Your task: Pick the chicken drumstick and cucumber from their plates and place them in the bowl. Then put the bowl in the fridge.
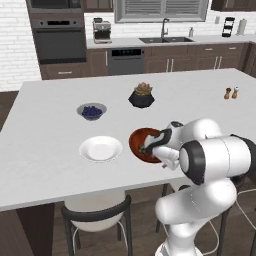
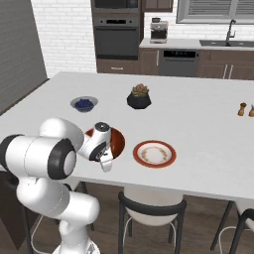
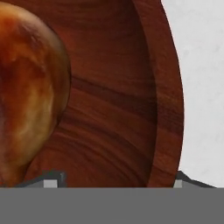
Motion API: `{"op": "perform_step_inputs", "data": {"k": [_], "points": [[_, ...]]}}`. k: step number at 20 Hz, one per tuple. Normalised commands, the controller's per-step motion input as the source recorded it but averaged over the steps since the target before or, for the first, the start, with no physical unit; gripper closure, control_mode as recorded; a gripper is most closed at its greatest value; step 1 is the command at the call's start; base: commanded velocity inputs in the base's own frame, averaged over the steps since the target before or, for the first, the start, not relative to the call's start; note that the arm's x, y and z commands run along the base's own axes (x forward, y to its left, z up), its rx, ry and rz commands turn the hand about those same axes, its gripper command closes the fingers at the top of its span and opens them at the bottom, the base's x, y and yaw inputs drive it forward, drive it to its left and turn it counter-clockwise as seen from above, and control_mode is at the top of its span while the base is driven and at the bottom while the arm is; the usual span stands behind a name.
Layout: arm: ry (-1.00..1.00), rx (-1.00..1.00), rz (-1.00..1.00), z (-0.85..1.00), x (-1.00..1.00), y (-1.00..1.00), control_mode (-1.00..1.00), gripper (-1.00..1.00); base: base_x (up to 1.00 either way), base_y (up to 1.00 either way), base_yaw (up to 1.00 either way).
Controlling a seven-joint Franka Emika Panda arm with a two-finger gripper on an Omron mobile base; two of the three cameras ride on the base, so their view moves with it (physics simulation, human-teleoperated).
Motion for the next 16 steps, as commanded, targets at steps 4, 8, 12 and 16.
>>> {"op": "perform_step_inputs", "data": {"k": [4,8,12,16], "points": [[0.00,0.00,-0.05,-0.03,0.09,0.00,-1.00,1.00,0.00,0.00,0.00],[0.00,0.00,-0.04,0.00,0.01,0.00,-1.00,1.00,0.00,0.00,0.00],[0.00,0.01,-0.03,0.00,0.00,0.00,-1.00,1.00,0.00,0.00,0.00],[-0.02,0.04,-0.01,0.16,0.00,-0.05,-1.00,1.00,0.00,0.00,0.00]]}}
